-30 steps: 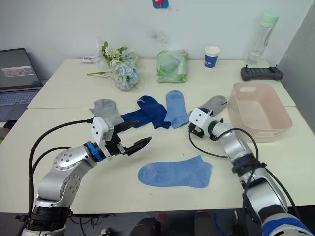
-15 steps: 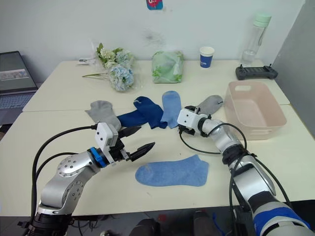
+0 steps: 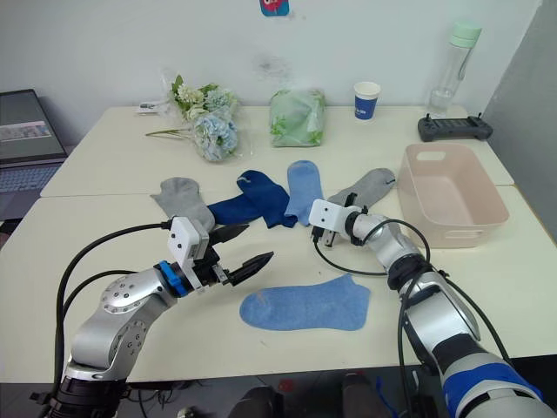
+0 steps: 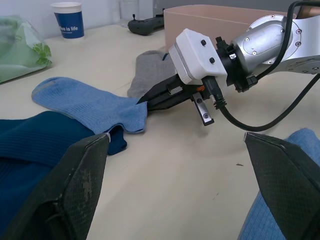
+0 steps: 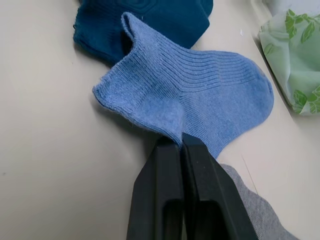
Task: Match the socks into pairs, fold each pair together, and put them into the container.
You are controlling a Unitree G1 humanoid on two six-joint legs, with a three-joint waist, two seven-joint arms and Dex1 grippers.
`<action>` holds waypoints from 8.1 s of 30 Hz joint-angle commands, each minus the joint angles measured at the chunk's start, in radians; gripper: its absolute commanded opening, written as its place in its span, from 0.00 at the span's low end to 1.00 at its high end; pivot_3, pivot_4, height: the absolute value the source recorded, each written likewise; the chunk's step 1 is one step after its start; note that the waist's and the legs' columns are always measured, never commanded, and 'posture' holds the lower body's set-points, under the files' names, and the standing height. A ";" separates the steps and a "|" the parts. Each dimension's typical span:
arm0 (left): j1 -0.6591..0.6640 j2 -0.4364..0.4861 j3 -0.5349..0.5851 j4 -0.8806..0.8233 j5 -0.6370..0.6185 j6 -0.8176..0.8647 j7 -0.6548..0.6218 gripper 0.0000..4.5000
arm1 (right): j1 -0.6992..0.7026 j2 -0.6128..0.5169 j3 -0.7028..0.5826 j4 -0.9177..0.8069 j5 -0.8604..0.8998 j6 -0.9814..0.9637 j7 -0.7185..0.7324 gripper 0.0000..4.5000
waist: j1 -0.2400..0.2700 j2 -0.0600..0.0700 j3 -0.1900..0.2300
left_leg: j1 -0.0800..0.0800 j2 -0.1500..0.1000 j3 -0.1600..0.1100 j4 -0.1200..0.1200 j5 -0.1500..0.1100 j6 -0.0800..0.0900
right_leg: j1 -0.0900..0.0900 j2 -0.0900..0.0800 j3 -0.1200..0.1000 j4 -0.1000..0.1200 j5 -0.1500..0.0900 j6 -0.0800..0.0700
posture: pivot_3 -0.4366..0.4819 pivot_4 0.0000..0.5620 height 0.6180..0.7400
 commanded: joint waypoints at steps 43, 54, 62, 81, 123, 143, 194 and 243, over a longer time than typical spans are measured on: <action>-0.397 -0.033 -0.259 0.435 0.146 0.020 -0.205 1.00 | 0.975 -0.574 -0.261 -1.568 0.603 0.526 0.600 0.01 | 0.027 -0.002 0.001 | 0.000 -0.003 -0.003 0.001 -0.001 0.004 | 0.003 0.001 -0.003 -0.001 0.000 0.002 | 0.48 0.27 1.00; -0.552 -0.153 -0.348 0.739 0.306 -0.171 -0.265 0.66 | 0.967 -0.552 -0.246 -1.591 0.606 0.551 0.558 0.00 | 0.028 -0.003 0.001 | -0.002 -0.003 -0.003 0.002 0.000 0.001 | 0.002 0.001 -0.003 -0.002 0.000 0.003 | 0.48 0.27 1.00; -0.543 -0.156 -0.326 0.751 0.312 -0.187 -0.286 0.06 | 0.977 -0.555 -0.254 -1.590 0.608 0.543 0.549 0.00 | 0.028 -0.003 0.001 | -0.002 -0.003 -0.004 0.002 0.000 0.002 | 0.002 0.001 -0.003 0.000 0.000 0.003 | 0.48 0.27 1.00; -0.210 -0.039 -0.130 0.107 0.255 0.214 -0.027 0.01 | 0.641 -0.484 -0.207 -1.070 0.504 0.278 0.605 0.00 | 0.030 -0.003 0.002 | -0.001 -0.002 -0.004 0.002 0.000 0.002 | 0.002 0.000 -0.002 0.000 0.000 0.003 | 0.48 0.27 1.00; -0.197 0.198 -0.203 0.569 0.393 -0.855 -0.401 1.00 | 0.813 -0.466 -0.066 -1.422 0.342 0.487 0.412 0.92 | 0.043 -0.002 0.000 | -0.001 -0.002 -0.003 0.001 -0.001 0.003 | 0.001 0.000 -0.003 0.000 0.000 0.002 | 0.48 0.27 1.00; -0.242 0.170 -0.242 0.591 0.385 -0.769 -0.406 0.01 | 0.791 -0.474 -0.100 -1.365 0.380 0.488 0.462 0.00 | 0.035 -0.002 0.000 | -0.001 -0.002 -0.003 0.001 -0.001 0.004 | 0.002 0.001 -0.004 0.001 0.000 0.002 | 0.48 0.27 1.00; -0.224 0.182 -0.199 0.488 0.249 -0.532 -0.488 0.00 | 0.756 -0.430 -0.126 -1.392 0.435 0.594 0.495 0.01 | 0.028 -0.002 0.000 | -0.001 -0.002 -0.003 0.002 0.000 0.004 | 0.001 0.001 -0.003 0.001 0.000 0.002 | 0.48 0.27 1.00; -0.290 0.224 -0.317 0.250 0.136 0.079 -0.472 0.00 | 0.791 -0.482 -0.382 -1.430 1.096 1.122 0.344 0.01 | 0.025 -0.003 0.001 | -0.002 -0.002 -0.004 0.001 0.000 0.005 | 0.001 0.002 -0.002 0.000 0.000 0.002 | 0.48 0.27 1.00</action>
